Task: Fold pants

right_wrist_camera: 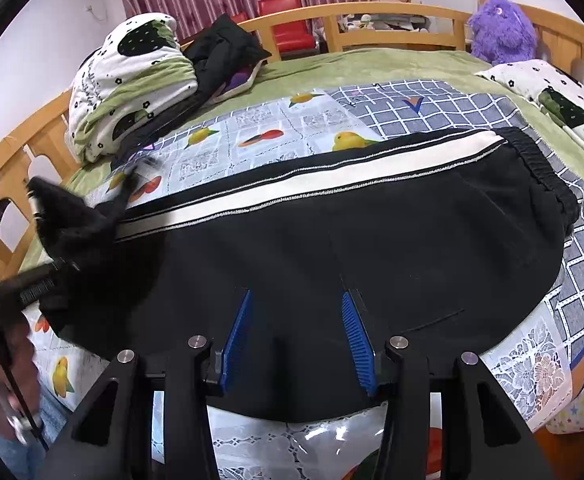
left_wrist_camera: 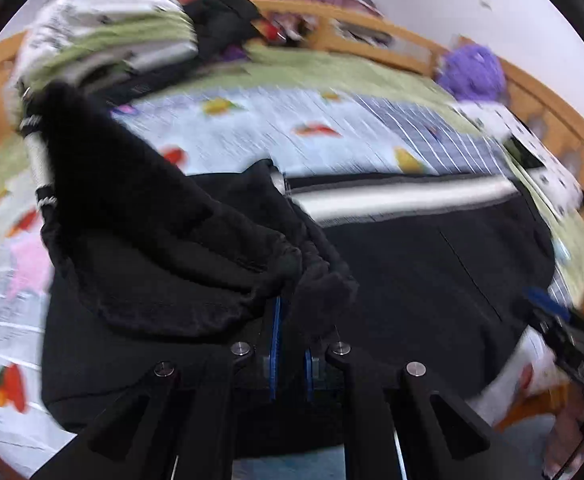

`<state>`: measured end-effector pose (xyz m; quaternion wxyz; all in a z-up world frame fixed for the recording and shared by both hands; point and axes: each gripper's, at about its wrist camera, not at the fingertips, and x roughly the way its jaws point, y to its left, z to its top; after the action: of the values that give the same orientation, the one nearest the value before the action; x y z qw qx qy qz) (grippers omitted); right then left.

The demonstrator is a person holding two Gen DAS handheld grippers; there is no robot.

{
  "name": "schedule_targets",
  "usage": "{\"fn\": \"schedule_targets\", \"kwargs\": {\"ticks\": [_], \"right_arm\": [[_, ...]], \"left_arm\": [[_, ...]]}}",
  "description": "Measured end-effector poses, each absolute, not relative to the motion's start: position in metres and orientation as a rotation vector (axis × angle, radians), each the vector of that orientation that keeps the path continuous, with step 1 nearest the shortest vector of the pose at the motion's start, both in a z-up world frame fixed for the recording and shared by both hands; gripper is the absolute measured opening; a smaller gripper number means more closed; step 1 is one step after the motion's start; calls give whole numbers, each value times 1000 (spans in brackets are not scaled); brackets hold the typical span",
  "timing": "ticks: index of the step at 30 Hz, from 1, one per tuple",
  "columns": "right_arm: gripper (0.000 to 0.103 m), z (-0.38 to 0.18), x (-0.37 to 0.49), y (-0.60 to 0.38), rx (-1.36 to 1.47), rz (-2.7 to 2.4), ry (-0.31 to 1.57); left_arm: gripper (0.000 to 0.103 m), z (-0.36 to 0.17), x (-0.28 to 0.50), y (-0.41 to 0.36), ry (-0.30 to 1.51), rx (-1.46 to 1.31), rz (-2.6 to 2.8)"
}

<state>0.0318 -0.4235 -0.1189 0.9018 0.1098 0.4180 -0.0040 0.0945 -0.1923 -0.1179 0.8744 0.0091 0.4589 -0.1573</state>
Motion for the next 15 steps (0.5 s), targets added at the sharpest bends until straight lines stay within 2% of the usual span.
{"fn": "schedule_targets", "kwargs": {"ticks": [3, 6, 8, 9, 10, 15], "right_arm": [[47, -124, 40, -420, 226, 4, 894], [47, -130, 50, -413, 227, 19, 926], [47, -132, 56, -405, 219, 31, 941], [47, -133, 58, -401, 210, 33, 946], [47, -133, 60, -395, 197, 36, 951], [47, -130, 69, -367, 159, 92, 952]], "left_arm": [[10, -135, 87, -200, 1034, 50, -366], [18, -133, 76, -196, 1042, 78, -410], [39, -123, 69, -185, 1035, 58, -447], [58, -118, 66, -179, 1021, 49, -454], [66, -112, 62, -171, 994, 37, -460], [67, -89, 59, -125, 903, -13, -437]]}}
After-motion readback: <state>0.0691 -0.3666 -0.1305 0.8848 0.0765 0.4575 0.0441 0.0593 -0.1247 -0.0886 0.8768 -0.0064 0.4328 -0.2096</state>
